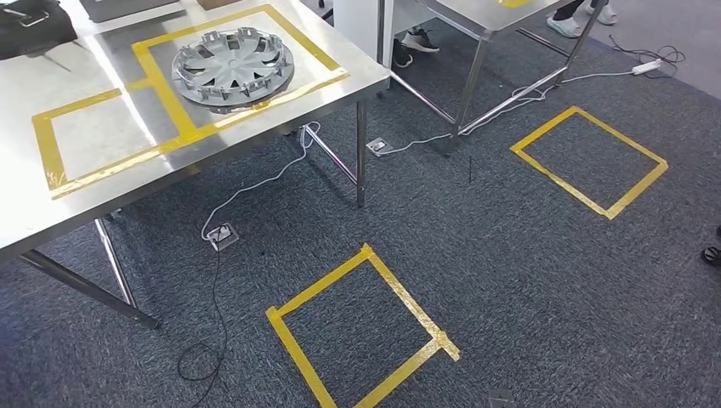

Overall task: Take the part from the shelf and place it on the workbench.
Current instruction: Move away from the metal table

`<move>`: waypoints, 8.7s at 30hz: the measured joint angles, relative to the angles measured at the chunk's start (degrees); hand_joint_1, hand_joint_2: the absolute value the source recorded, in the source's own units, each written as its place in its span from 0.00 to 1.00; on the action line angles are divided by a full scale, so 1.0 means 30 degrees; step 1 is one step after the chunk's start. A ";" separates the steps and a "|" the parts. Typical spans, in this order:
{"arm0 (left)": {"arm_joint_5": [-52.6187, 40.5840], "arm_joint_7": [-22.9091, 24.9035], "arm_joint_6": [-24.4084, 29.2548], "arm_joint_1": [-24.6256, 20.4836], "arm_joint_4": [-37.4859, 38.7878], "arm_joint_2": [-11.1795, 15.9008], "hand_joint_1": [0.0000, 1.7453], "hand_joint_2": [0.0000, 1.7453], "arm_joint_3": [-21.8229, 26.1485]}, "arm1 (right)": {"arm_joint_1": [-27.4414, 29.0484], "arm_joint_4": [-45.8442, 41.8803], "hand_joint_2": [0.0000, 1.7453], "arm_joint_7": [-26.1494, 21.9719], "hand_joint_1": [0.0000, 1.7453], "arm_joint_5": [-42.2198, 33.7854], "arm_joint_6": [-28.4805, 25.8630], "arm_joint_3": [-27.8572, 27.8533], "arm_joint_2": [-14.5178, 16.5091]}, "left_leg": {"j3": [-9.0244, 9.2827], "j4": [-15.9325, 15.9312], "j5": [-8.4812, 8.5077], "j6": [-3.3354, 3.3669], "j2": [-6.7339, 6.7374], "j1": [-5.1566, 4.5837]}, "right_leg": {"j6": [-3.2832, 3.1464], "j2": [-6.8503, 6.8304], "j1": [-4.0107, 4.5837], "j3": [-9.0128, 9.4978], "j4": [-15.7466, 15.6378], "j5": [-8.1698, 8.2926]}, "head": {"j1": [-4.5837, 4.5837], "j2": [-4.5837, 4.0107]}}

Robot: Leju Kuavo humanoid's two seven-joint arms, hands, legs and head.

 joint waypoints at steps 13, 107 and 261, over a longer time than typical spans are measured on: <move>0.0027 0.0182 0.0229 -0.0023 0.0004 -0.0009 0.00 0.00 0.0004 | -0.0144 0.0709 0.00 -0.0313 0.00 -0.0164 -0.0055 0.0443 0.0158 | 0.0588 -0.0679 -0.0219 0.0222 0.3725 -0.0047 | 0.0922 -0.2646 -0.0373 -0.1428 0.2476 -0.0607 | 0.0972 0.0000; 0.0508 0.1044 0.0395 -0.0001 0.0020 -0.0071 0.00 0.00 -0.0007 | -0.0612 0.1353 0.00 0.0381 0.00 -0.0293 -0.0372 0.1905 -0.0100 | -0.1109 0.0581 0.0691 0.0043 0.2030 -0.0258 | 0.0109 -0.1863 -0.0161 0.1149 0.0189 -0.1522 | -0.0219 0.0000; 0.1011 0.0863 0.0137 -0.0160 0.0264 0.0148 0.00 1.00 0.0015 | -0.1031 0.1792 0.00 0.0557 0.00 -0.0379 0.0827 0.2351 -0.0202 | -0.0454 0.0266 -0.0360 -0.0145 0.1940 -0.0069 | -0.0080 -0.1590 -0.0022 0.0292 0.0417 -0.1146 | 0.0145 0.0000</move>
